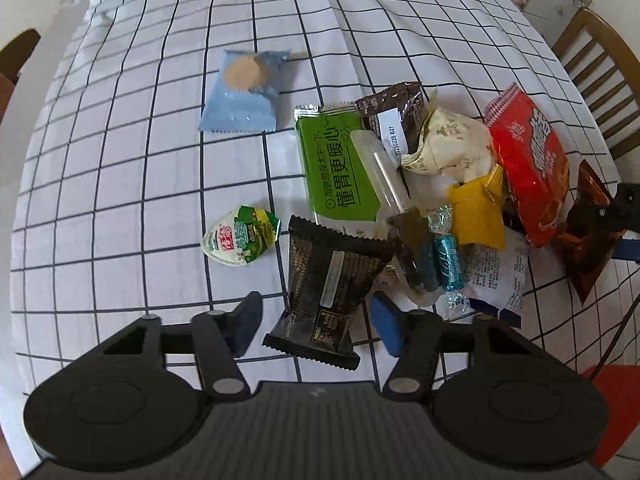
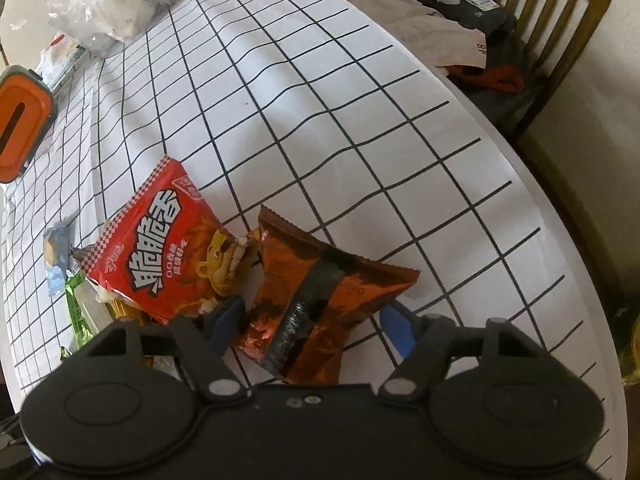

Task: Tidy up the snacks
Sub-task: 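Grasp the dark chocolate packet with left tool while right tool grasps orange-brown chip bag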

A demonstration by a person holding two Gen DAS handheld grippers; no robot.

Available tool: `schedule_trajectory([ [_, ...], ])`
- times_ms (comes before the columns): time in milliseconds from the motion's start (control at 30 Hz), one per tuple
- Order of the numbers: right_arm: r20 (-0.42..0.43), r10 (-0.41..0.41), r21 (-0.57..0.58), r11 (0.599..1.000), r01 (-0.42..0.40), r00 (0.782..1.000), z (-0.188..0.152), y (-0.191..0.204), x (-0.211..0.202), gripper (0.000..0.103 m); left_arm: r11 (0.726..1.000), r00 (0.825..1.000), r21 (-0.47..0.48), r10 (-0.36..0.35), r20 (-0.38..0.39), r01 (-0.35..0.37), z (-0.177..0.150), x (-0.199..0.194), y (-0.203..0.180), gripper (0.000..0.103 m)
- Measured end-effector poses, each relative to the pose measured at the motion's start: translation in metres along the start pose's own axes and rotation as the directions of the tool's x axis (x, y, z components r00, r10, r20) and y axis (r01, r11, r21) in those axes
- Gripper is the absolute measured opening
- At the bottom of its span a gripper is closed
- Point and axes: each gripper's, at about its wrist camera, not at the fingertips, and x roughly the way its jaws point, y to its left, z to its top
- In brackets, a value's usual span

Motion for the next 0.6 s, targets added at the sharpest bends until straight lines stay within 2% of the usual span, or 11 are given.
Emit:
schedule_trajectory([
  [167, 0.010, 0.008, -0.009, 1.000, -0.008, 1.000, -0.0016, 0.0007, 0.0006, 0.056, 1.000, 1.000, -0.026, -0.008, -0.012, 0.008, -0.0008, 0.0053, 0.0033, 0.047],
  [333, 0.028, 0.018, -0.012, 1.000, -0.018, 0.999, -0.0025, -0.0007, 0.0008, 0.048, 0.999, 1.000, -0.046, -0.010, 0.004, 0.010, -0.0018, 0.0065, 0.0059, 0.038],
  [600, 0.070, 0.033, -0.035, 0.999, -0.031, 0.997, -0.0043, -0.0033, -0.0077, 0.044, 0.999, 1.000, -0.054, 0.006, 0.011, -0.006, -0.0042, 0.0053, 0.0022, 0.032],
])
